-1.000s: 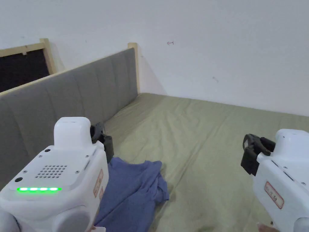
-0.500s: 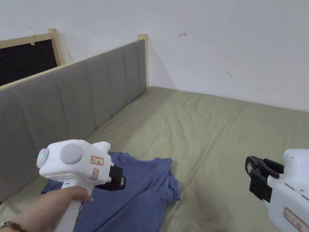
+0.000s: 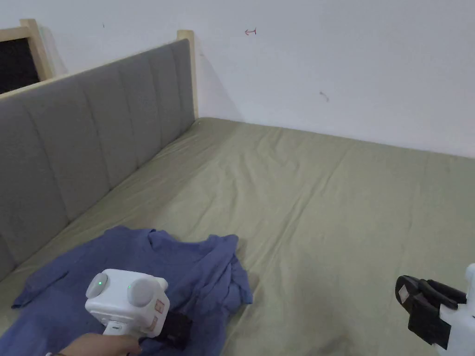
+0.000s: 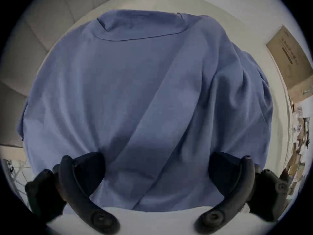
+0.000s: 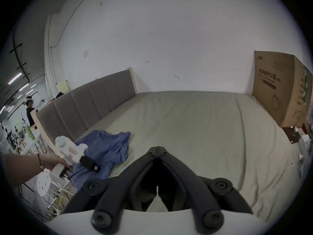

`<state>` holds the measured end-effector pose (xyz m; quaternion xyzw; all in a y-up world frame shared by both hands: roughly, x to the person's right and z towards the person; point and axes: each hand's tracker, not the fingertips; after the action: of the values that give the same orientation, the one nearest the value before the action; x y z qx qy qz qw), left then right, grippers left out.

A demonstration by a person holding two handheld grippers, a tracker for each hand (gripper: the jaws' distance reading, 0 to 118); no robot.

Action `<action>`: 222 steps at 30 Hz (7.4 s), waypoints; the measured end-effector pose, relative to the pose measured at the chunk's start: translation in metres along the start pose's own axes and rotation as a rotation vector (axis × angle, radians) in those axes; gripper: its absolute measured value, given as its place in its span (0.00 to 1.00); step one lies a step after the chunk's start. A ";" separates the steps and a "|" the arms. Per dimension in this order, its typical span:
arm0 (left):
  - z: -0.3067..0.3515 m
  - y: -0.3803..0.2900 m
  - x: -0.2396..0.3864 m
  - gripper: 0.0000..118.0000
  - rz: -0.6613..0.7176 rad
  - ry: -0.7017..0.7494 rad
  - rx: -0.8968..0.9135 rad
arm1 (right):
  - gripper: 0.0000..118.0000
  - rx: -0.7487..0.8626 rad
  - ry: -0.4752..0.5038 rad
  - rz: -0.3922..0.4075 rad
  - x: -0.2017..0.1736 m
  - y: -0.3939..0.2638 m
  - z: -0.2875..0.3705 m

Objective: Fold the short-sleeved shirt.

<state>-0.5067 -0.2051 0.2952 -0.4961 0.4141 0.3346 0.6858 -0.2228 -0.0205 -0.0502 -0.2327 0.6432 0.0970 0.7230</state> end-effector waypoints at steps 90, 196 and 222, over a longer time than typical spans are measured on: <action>0.006 0.069 0.182 0.44 -0.067 -0.171 0.203 | 0.00 0.036 -0.346 -0.350 0.193 -0.055 0.125; 0.001 0.053 0.130 0.02 -0.204 -0.222 0.087 | 0.01 -0.680 -0.302 -0.178 0.325 -0.110 -0.004; 0.125 -0.066 0.112 0.75 -0.168 -0.326 0.048 | 0.98 -0.625 -0.273 -0.317 0.250 -0.117 0.142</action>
<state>-0.3714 -0.0990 0.2416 -0.4517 0.2622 0.3422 0.7811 -0.0075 -0.0975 -0.2603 -0.5235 0.4364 0.2056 0.7023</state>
